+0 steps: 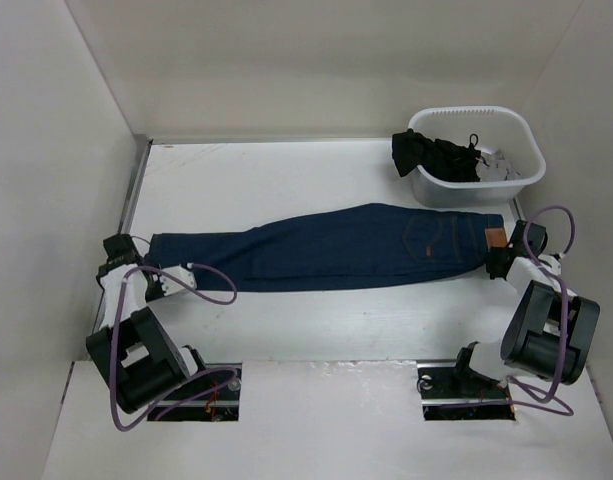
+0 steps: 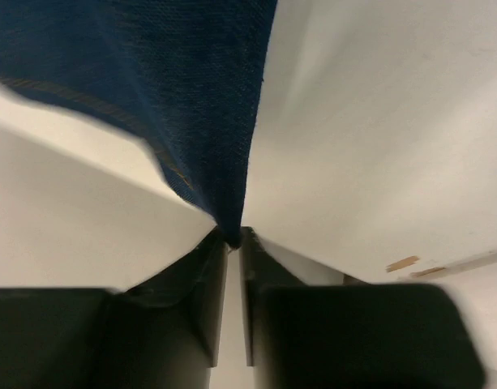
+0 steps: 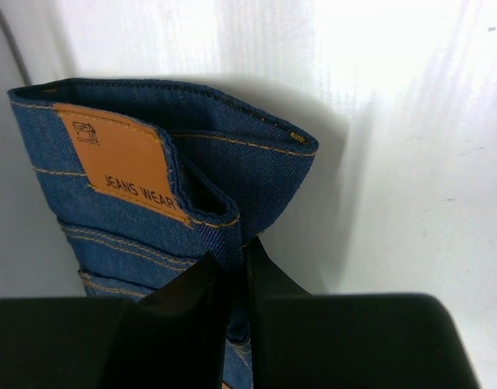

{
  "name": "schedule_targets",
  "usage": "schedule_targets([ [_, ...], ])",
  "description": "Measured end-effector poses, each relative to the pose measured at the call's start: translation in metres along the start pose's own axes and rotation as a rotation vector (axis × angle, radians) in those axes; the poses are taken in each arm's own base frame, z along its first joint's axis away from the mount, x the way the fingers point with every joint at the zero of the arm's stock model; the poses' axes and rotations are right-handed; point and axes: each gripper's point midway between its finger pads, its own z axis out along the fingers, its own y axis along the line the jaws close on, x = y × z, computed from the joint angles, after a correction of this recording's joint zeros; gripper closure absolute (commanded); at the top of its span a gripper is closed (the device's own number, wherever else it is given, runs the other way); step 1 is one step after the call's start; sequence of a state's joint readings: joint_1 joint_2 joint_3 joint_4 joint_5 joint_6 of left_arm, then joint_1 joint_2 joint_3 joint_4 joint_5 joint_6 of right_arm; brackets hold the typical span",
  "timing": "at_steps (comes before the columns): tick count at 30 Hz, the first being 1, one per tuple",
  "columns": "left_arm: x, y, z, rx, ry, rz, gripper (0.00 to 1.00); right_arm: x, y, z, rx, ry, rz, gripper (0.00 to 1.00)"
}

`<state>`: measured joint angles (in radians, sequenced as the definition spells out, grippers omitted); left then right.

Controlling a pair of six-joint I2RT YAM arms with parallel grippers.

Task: Fold and stack the trousers
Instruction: Fold the trousers

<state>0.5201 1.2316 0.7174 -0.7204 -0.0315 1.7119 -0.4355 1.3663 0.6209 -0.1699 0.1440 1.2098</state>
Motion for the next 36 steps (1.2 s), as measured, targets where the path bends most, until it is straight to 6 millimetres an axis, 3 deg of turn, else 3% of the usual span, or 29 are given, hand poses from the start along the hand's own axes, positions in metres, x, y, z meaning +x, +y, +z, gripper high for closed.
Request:
schedule_targets([
  [2,0.004,-0.013,0.008,0.031,0.022,0.021,0.59,-0.003,-0.003,0.000,0.010,-0.004,0.002,0.88],
  [7,0.022,-0.001,0.001,0.001,0.078,0.021,0.41,-0.017,-0.007,-0.003,0.018,-0.034,0.010,0.87],
  [9,0.027,0.025,-0.010,-0.047,0.070,-0.001,0.40,-0.020,-0.008,-0.003,0.019,-0.041,0.003,0.87],
  [13,0.035,0.113,-0.046,-0.224,0.035,-0.091,0.47,-0.020,-0.008,-0.003,0.020,-0.043,-0.008,0.87],
  [15,0.027,0.144,-0.054,-0.278,0.005,-0.123,0.51,-0.020,-0.008,-0.003,0.020,-0.043,-0.011,0.87],
  [17,0.003,0.158,-0.045,-0.269,-0.046,-0.132,0.52,-0.020,-0.009,-0.003,0.020,-0.043,-0.011,0.87],
  [21,-0.053,0.139,0.005,-0.101,-0.147,-0.131,0.52,-0.020,-0.009,-0.003,0.020,-0.043,-0.012,0.87],
  [23,-0.070,0.122,0.028,-0.002,-0.172,-0.153,0.52,-0.020,-0.009,-0.003,0.020,-0.042,-0.015,0.87],
  [28,-0.071,0.091,0.051,0.140,-0.164,-0.222,0.52,-0.020,-0.009,-0.003,0.021,-0.044,-0.015,0.87],
  [36,-0.065,0.093,0.062,0.159,-0.155,-0.283,0.60,-0.021,-0.009,-0.003,0.024,-0.057,-0.022,0.87],
])
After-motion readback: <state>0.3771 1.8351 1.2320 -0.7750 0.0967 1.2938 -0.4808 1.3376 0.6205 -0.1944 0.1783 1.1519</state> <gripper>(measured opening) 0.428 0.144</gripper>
